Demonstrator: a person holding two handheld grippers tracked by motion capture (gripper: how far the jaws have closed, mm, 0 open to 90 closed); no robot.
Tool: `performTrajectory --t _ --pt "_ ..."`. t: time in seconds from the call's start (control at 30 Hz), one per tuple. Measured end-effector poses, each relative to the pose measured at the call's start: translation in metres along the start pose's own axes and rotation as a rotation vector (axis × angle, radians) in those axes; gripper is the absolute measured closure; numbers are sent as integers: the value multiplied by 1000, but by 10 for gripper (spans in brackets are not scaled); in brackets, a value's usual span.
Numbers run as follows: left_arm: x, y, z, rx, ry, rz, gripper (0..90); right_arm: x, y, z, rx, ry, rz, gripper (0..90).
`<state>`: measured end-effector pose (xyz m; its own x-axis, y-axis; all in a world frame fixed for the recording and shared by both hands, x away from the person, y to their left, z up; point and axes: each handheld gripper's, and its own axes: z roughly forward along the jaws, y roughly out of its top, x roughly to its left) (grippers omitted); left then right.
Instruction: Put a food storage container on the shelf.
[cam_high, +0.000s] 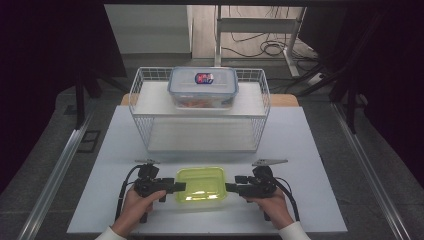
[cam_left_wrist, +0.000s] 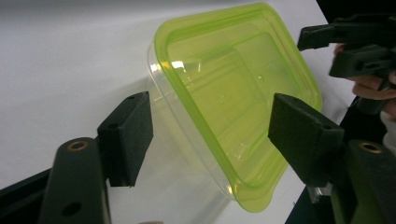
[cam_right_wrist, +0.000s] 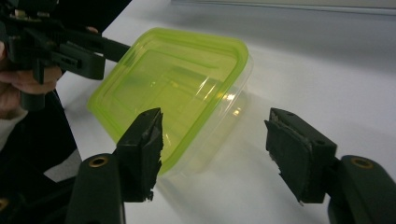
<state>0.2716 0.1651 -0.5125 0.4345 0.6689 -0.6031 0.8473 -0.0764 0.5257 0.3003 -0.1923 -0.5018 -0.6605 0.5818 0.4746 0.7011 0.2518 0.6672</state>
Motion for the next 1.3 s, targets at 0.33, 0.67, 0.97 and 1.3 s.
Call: performTrajectory --t 0.33,0.67,0.97,1.3 --pt "3 1 8 27 -29 -23 354 -10 2 20 22 49 89 525" --pt "1 -1 8 23 -11 -10 518 -9 0 26 29 79 124 665" --pt "2 -11 1 -49 -46 -35 689 -6 -4 15 -12 118 171 765" --pt "-8 -17 -6 -85 -18 37 744 0 -8 7 -35 124 154 806"
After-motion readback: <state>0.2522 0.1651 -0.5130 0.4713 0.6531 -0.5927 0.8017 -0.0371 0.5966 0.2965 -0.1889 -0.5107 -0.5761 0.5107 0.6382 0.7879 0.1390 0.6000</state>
